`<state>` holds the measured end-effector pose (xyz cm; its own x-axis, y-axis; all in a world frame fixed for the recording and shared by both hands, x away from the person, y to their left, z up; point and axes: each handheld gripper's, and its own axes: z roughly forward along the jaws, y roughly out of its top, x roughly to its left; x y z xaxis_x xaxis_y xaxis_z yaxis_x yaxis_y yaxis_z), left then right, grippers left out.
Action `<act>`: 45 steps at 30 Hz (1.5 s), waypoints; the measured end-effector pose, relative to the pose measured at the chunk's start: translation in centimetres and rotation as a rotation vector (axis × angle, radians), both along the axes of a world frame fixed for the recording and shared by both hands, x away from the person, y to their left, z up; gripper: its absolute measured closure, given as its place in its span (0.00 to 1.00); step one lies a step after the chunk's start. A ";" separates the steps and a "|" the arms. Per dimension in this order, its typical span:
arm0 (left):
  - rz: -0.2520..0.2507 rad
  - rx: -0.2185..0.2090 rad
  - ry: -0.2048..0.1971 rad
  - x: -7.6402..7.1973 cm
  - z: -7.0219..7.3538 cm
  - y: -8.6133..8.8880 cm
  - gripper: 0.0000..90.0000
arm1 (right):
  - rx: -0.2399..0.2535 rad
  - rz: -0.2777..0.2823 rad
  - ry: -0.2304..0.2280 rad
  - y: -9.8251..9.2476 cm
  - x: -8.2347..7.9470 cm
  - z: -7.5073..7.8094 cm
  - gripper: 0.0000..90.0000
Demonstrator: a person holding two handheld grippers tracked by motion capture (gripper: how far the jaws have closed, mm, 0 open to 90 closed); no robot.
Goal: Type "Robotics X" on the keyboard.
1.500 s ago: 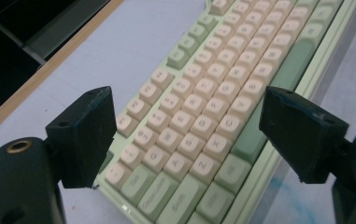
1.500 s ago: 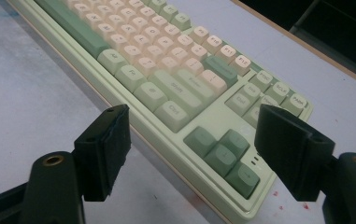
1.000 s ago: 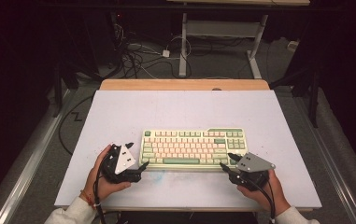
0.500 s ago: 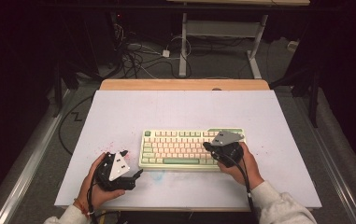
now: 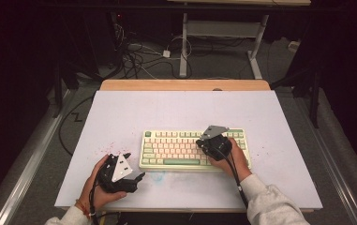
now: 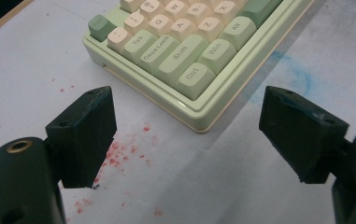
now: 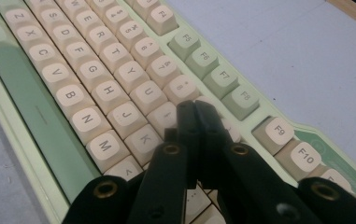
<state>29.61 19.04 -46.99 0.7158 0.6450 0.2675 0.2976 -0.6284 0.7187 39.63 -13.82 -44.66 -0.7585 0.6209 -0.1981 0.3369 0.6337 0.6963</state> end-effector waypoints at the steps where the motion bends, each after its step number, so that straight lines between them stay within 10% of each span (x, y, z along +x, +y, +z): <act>1: -0.001 0.001 0.001 0.0 0.0 0.0 0.20 | -0.003 -0.001 0.002 0.1 0.0 -0.1 1.00; 12: -0.002 0.009 0.003 0.2 0.1 0.2 0.20 | -0.059 0.012 0.008 0.8 0.1 -0.2 1.00; 16: -0.005 0.021 0.011 0.3 0.1 0.2 0.20 | 0.035 0.005 -0.007 -0.1 -0.4 1.0 1.00; 26: 0.008 0.001 0.024 0.3 0.0 0.4 0.20 | 0.091 0.006 -0.062 -1.4 -1.7 2.5 0.97; 45: 0.000 0.016 0.047 0.4 -0.2 0.1 0.20 | 0.177 -0.008 -0.192 -3.0 -4.7 4.0 0.36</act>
